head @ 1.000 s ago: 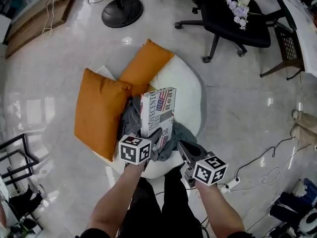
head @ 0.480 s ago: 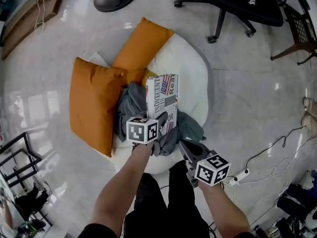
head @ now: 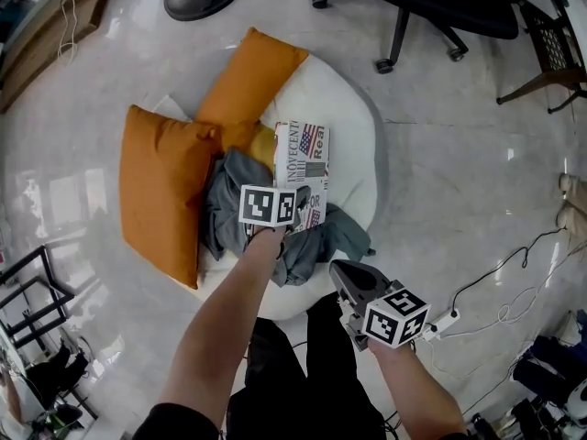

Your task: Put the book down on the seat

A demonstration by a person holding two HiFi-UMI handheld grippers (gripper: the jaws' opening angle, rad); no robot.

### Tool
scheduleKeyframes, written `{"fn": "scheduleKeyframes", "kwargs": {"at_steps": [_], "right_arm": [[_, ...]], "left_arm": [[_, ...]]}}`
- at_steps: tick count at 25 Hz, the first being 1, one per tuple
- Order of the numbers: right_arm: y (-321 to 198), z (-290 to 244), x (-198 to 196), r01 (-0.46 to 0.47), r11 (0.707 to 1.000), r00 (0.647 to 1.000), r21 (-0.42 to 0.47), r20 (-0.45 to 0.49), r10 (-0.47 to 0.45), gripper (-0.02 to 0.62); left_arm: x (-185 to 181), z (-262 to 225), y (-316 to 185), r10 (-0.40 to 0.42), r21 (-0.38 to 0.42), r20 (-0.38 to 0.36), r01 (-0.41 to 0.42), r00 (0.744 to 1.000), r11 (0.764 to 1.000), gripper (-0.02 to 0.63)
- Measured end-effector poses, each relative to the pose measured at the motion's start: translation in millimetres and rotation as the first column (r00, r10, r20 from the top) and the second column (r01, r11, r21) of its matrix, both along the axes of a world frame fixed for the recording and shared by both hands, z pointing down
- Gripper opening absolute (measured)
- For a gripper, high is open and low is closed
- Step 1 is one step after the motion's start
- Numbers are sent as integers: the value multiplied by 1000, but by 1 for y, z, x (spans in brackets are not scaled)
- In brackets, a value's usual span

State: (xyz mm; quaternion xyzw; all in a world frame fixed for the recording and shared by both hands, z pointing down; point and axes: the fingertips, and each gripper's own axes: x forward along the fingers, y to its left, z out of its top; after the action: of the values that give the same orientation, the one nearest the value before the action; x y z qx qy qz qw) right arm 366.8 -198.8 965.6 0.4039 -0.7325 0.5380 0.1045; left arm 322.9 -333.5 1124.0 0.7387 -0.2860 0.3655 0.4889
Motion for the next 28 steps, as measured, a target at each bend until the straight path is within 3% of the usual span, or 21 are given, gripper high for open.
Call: {"fn": "scheduleKeyframes", "kwargs": {"at_steps": [3, 6, 8, 11, 18, 22, 28], "right_arm": [[5, -1, 4, -8, 1000, 1000, -2, -1, 8, 14], [11, -6, 2, -6, 1000, 1000, 0, -2, 6, 14], [14, -11, -2, -6, 1000, 1000, 2, 0, 6, 12], [15, -23, -11, -8, 1000, 1000, 15, 6, 8, 14], [17, -71, -35, -4, 999, 1000, 43, -21, 5, 14], [7, -126, -59, -24, 995, 999, 102, -31, 27, 14], [9, -214, -104, -49, 984, 997, 174, -46, 58, 13]], "left_arm": [[-7, 0, 1, 83, 39, 65, -85, 994, 996, 263], [-26, 0, 9, 178, 75, 196, -196, 964, 978, 311], [-40, -4, 9, 191, 103, 257, -223, 947, 969, 321], [-58, -19, 7, 164, 141, 288, -211, 943, 967, 322], [-80, -93, 18, 142, 237, 243, -200, 960, 950, 321], [-90, -163, 34, 156, 315, 135, -192, 978, 929, 321], [-140, -279, 76, 146, 482, 95, -174, 985, 859, 319]]}}
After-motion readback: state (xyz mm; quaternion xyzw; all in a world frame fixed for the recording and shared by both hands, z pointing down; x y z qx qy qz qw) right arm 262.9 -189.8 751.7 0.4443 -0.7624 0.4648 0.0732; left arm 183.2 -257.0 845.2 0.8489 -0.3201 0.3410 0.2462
